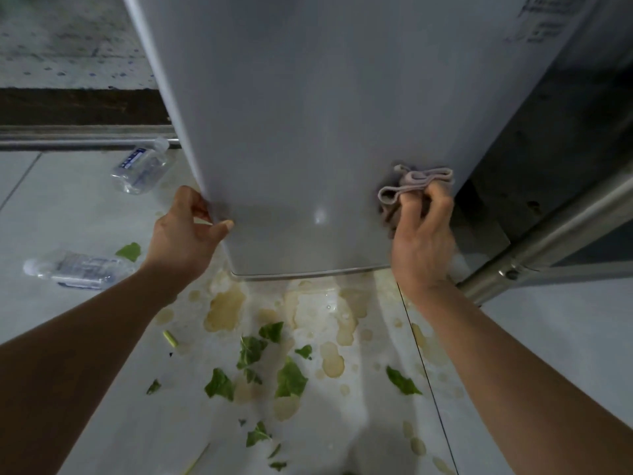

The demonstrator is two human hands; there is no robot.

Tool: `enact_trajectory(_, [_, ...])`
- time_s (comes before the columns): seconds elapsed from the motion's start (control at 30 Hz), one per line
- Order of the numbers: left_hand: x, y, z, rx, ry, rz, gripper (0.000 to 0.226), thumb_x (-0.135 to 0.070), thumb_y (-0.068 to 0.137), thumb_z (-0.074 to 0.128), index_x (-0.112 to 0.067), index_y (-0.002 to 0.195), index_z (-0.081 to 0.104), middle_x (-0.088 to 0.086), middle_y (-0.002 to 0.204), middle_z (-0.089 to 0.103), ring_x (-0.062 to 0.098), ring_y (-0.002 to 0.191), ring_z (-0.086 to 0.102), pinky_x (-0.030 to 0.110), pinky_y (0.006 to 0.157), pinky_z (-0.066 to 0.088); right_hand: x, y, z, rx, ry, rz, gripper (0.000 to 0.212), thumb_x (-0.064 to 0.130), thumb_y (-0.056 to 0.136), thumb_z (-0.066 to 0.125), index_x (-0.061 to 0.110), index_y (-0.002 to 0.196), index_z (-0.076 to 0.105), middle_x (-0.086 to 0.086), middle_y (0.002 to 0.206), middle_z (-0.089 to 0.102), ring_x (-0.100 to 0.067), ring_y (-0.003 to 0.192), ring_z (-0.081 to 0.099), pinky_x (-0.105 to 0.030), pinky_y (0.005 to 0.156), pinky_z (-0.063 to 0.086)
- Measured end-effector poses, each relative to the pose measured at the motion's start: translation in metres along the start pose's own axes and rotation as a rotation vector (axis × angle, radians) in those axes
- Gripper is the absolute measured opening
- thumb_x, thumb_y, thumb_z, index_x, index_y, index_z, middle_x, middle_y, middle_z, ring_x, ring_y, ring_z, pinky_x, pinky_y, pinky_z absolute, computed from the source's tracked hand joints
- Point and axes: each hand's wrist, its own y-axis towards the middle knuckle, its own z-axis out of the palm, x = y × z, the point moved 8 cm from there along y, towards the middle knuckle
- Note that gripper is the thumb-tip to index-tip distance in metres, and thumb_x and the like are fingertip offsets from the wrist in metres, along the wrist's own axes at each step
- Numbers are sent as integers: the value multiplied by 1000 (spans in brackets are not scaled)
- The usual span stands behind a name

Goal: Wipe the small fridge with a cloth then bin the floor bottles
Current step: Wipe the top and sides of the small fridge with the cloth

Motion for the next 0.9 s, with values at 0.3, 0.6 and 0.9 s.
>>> enact_trajectory(0.3, [2, 1, 1, 13, -49, -19, 29, -27, 80, 70, -22, 91, 43, -14, 80, 57, 5, 70, 61, 47, 74, 56, -6, -56, 37, 398, 330, 487, 54, 5, 80, 65, -6, 126, 41, -25, 133, 34, -42, 103, 52, -43, 83, 50])
enact_trajectory(0.6, [-3, -11, 3, -60, -26, 126, 30, -26, 82, 67, -20, 98, 42, -8, 89, 57, 15, 79, 61, 33, 72, 48, -42, -6, 15, 47, 396, 715, 65, -3, 81, 58, -9, 138, 27, -27, 144, 25, -39, 126, 43, -40, 106, 40])
enact_trajectory(0.9, [-1, -11, 5, -85, 29, 185, 34, -30, 82, 66, -18, 101, 41, -11, 88, 56, 8, 75, 57, 28, 63, 39, -43, -96, 95, 561, 474, 1103, 75, -8, 76, 61, 0, 139, 22, -27, 139, 31, -46, 121, 39, -47, 102, 36])
